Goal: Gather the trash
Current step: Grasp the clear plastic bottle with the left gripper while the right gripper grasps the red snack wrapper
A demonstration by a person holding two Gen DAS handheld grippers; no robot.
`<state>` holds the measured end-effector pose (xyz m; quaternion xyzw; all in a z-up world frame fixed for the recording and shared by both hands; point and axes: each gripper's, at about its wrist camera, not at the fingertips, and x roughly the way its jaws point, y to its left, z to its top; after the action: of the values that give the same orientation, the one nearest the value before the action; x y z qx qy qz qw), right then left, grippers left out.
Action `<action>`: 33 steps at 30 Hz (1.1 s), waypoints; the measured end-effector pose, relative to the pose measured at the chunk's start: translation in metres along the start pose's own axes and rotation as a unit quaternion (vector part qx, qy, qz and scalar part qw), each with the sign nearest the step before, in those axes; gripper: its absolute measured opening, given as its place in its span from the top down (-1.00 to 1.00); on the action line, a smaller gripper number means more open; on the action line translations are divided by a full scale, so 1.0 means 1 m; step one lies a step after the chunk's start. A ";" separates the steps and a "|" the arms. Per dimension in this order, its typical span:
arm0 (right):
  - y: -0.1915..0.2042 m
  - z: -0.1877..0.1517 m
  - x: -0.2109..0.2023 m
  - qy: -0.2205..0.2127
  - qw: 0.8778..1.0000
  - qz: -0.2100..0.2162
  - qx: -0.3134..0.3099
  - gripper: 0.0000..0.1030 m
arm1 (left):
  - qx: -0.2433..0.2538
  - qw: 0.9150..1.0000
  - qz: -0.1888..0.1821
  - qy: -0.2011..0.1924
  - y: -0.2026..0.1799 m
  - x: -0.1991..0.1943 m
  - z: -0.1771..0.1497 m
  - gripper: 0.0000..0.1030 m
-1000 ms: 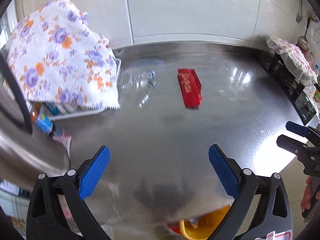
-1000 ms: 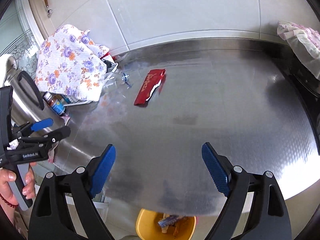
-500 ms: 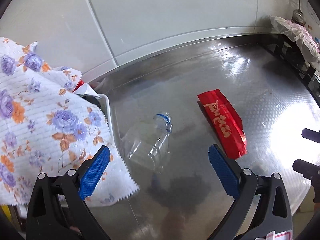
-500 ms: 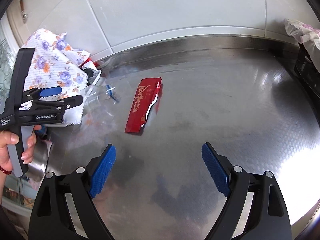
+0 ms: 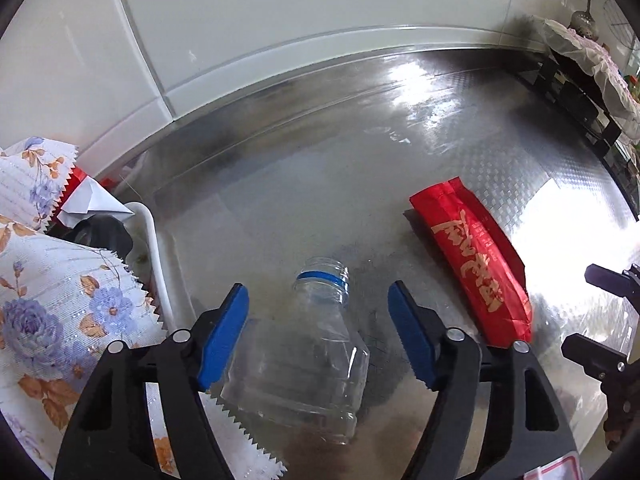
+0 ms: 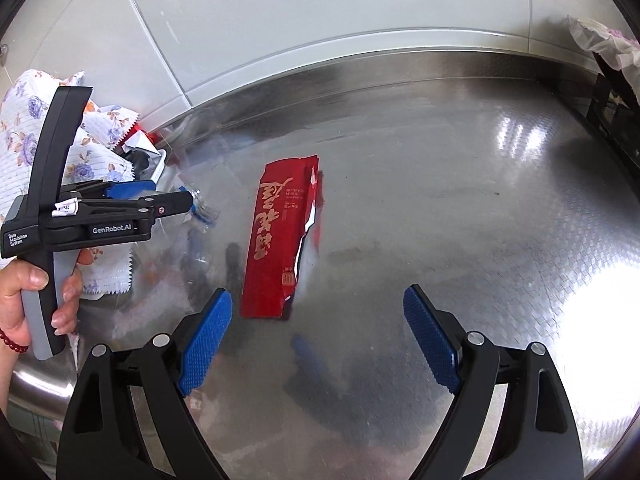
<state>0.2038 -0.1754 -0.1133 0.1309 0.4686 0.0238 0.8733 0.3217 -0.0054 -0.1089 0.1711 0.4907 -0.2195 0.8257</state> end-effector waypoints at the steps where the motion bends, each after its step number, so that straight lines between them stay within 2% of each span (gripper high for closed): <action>1: 0.002 0.001 0.004 0.003 1.000 -0.003 -0.002 -0.70 | 0.003 1.000 0.005 0.001 0.000 0.002 -0.001 -0.30; 7: 0.013 0.010 0.033 0.009 1.000 -0.011 -0.007 -0.70 | -0.014 1.000 -0.003 0.028 0.005 0.020 -0.012 -0.17; 13: 0.030 0.022 0.054 0.000 0.999 -0.030 -0.038 -0.69 | -0.033 0.999 -0.011 0.026 0.005 0.019 -0.017 -0.18; 15: 0.038 0.025 0.060 -0.005 0.997 -0.049 -0.061 -0.55 | -0.034 0.999 -0.011 0.026 0.005 0.018 -0.018 -0.18; 19: 0.044 0.030 0.063 -0.015 0.995 -0.062 -0.082 0.20 | -0.036 0.999 -0.011 0.027 0.006 0.019 -0.018 -0.18; 21: 0.043 0.032 0.064 -0.014 0.995 -0.058 -0.077 0.30 | -0.037 0.999 -0.009 0.026 0.008 0.020 -0.017 -0.17; 23: 0.041 0.032 0.061 -0.013 0.996 -0.050 -0.070 0.49 | -0.036 0.999 -0.006 0.024 0.006 0.023 -0.013 -0.13; 26: 0.038 0.030 0.055 -0.010 0.997 -0.038 -0.065 0.63 | -0.039 0.999 -0.005 0.018 0.002 0.019 -0.015 -0.11; 33: 0.018 0.022 0.025 -0.012 0.998 -0.012 -0.054 0.65 | -0.051 0.999 -0.004 0.004 -0.016 0.001 -0.020 -0.11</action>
<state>0.2370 -0.1586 -0.1176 0.0787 0.4573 0.0369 0.8851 0.2992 -0.0094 -0.1197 0.1280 0.5048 -0.1971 0.8307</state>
